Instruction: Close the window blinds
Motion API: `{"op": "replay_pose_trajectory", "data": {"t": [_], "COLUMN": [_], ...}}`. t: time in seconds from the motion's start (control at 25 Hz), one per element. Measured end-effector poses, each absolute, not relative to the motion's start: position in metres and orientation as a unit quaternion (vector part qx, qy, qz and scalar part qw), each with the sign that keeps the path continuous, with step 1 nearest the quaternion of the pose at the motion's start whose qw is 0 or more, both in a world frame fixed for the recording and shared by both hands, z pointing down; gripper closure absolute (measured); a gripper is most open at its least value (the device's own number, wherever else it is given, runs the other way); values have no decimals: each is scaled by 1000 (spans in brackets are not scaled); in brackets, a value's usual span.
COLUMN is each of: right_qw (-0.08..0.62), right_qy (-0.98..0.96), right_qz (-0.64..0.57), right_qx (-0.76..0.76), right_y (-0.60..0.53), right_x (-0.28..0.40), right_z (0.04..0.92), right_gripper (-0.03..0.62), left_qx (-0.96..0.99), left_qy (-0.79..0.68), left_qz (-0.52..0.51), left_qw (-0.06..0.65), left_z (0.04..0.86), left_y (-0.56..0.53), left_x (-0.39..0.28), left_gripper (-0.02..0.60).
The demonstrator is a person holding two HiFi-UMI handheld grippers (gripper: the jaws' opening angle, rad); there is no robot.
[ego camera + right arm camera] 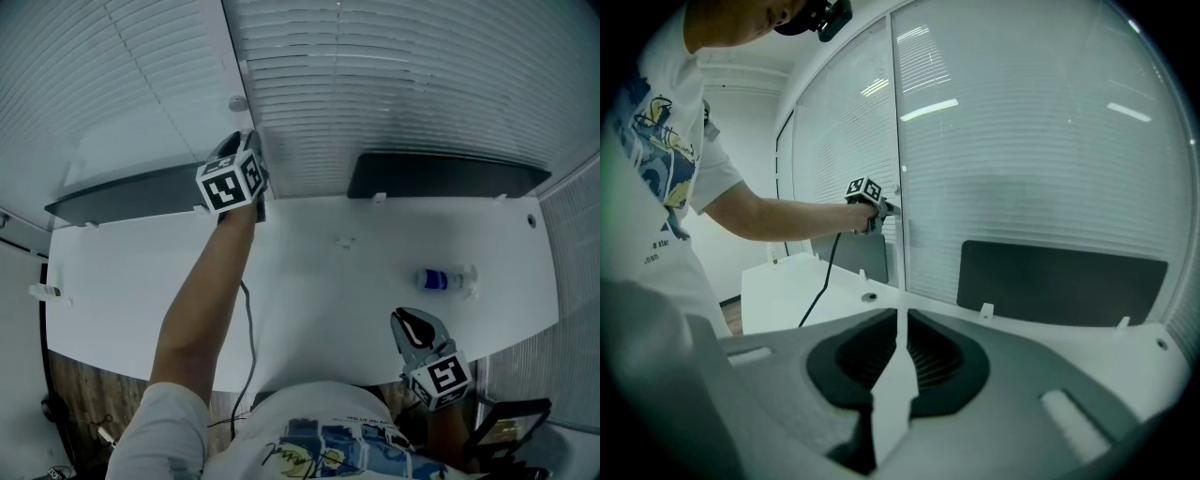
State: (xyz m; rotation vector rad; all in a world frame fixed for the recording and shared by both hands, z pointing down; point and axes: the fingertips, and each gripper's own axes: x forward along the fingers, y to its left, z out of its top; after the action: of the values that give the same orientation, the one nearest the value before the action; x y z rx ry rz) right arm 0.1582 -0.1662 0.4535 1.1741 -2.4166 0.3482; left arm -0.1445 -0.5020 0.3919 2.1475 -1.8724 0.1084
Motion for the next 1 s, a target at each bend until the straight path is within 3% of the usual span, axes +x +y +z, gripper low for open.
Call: {"op": "replay_pose_trajectory", "data": {"t": [0.2, 0.52, 0.92, 1.0], "right_qw": [214, 213, 217, 216], "right_qy": [-870, -870, -870, -870], "right_qz": [124, 130, 128, 127], "right_qx": [426, 424, 424, 424], "right_y": [-166, -167, -168, -168], "right_x": [160, 158, 158, 158], "right_z": [453, 454, 452, 452], "right_gripper": [571, 571, 571, 571], "left_qx": [743, 686, 563, 538], "left_qy": [-649, -565, -422, -398], "left_qz": [155, 383, 533, 548], "left_qw": [49, -255, -470, -501], "left_z": [397, 395, 411, 415], "left_y": [-503, -499, -502, -503], "left_x": [-142, -127, -117, -118], "left_gripper": [437, 411, 414, 448]}}
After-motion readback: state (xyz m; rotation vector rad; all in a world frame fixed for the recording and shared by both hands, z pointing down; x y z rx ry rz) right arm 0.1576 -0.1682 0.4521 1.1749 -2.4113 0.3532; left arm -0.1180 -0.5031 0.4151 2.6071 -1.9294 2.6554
